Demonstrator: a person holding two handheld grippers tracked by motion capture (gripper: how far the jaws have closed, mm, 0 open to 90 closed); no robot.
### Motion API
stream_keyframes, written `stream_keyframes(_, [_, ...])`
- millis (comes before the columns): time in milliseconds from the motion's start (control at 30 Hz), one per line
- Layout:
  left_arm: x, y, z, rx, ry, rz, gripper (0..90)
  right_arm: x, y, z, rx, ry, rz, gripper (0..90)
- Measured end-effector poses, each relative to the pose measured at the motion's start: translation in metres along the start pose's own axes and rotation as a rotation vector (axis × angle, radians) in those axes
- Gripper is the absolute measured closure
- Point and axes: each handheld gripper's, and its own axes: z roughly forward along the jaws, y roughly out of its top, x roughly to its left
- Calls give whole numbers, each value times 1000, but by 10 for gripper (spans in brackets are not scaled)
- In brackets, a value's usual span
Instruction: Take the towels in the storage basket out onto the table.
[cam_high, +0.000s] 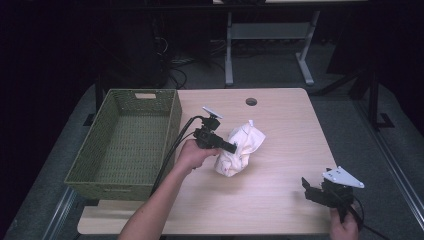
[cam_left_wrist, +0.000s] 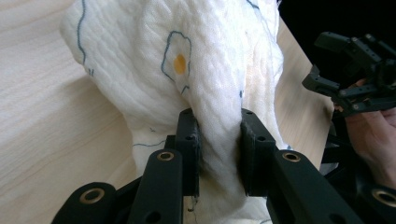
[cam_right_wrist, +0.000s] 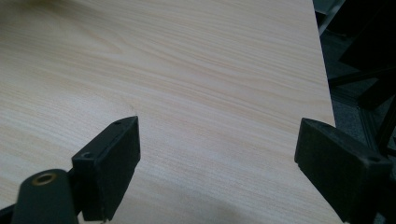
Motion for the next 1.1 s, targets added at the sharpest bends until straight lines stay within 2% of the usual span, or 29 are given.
stream_keyframes(100, [1,1,5,9,-6,-8,719,0,0,0,0,0,-1,139])
stream_keyframes(133, [4,0,11,9,-38,-32,717,0,0,0,0,0,-1,139])
stream_keyframes(167, [4,0,11,9,-38,-32,716,0,0,0,0,0,-1,139])
stream_keyframes(267, [5,-3,26,36,-14,-41,717,0,0,0,-1,2,1,139])
stream_keyframes(533, [10,-6,40,27,-11,-62,688,0,0,0,-3,5,4,139])
stream_keyframes(700, [10,-6,45,27,-13,-60,681,0,0,0,-3,5,5,139])
stream_keyframes(733, [10,-5,47,11,-7,-66,674,0,0,0,-2,5,4,139])
stream_keyframes(1000, [11,-5,50,-3,9,-66,653,-1,0,0,-6,7,5,139])
stream_keyframes(1100, [10,-5,51,-4,10,-64,607,-1,0,0,-6,7,6,139])
